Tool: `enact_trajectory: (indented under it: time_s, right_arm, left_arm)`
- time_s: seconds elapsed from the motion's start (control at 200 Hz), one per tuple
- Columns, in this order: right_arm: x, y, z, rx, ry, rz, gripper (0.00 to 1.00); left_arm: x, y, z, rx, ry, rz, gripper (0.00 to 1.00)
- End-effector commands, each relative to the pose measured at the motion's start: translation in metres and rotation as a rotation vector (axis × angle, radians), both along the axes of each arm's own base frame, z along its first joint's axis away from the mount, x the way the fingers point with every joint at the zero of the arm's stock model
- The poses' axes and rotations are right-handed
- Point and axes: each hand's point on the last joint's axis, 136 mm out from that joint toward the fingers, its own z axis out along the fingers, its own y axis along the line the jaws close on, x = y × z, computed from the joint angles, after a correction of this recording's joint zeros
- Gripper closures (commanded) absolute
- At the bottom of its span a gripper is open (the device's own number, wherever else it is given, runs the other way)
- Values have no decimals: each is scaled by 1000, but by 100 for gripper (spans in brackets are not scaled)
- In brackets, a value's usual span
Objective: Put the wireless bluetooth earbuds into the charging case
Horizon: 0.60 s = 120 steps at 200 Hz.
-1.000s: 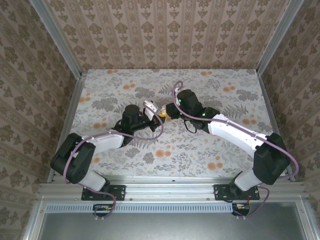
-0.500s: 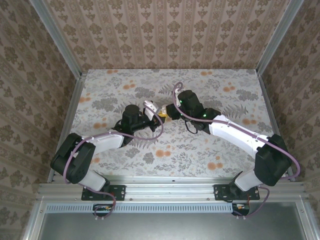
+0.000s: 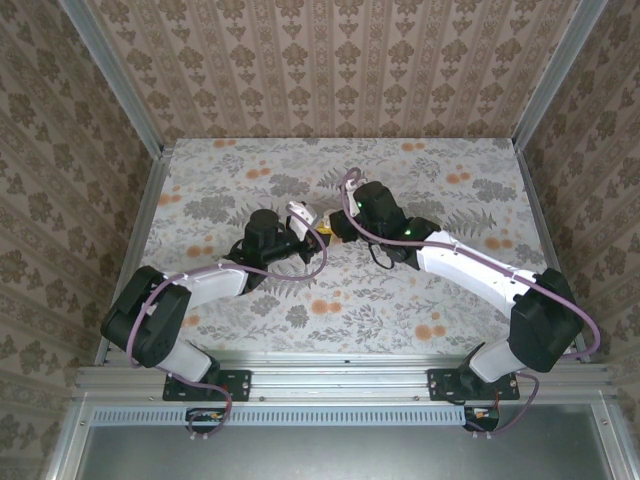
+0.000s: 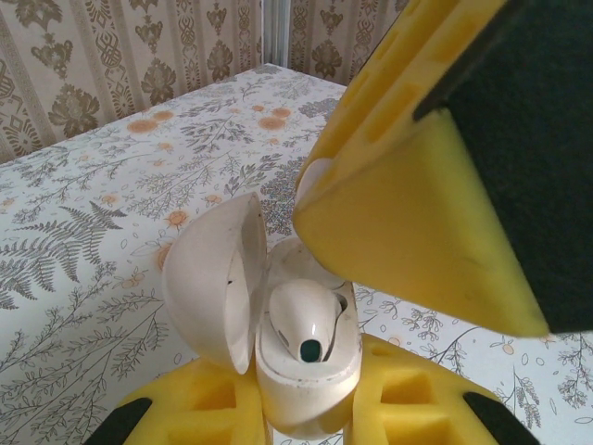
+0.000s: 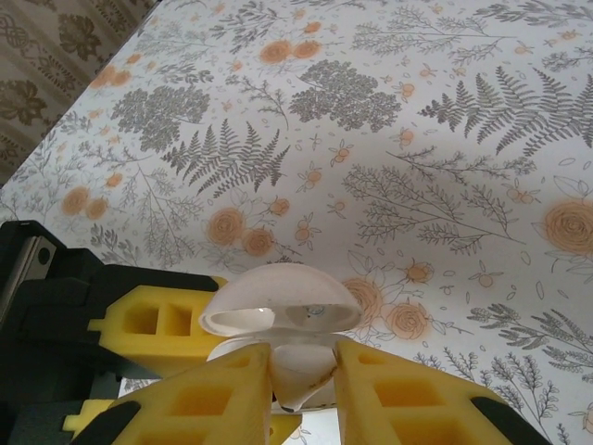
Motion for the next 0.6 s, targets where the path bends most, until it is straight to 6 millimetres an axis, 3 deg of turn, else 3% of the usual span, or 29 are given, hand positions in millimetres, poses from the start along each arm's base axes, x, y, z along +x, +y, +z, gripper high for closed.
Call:
enact_trajectory:
  time_s: [0.0,0.325,0.595]
  right_arm:
    - [-5,9,6,-2,-1,47,75]
    - [-4,11,11,13,-6,40,67]
    - [-6,8,38,69,-51,33,58]
  left_arm:
    - [5,-4,28,-52,-57,-6,96]
    - [4,-4,27,-50,-55,-9,96]
    - [4,-3,26,-49,-49,-13,96]
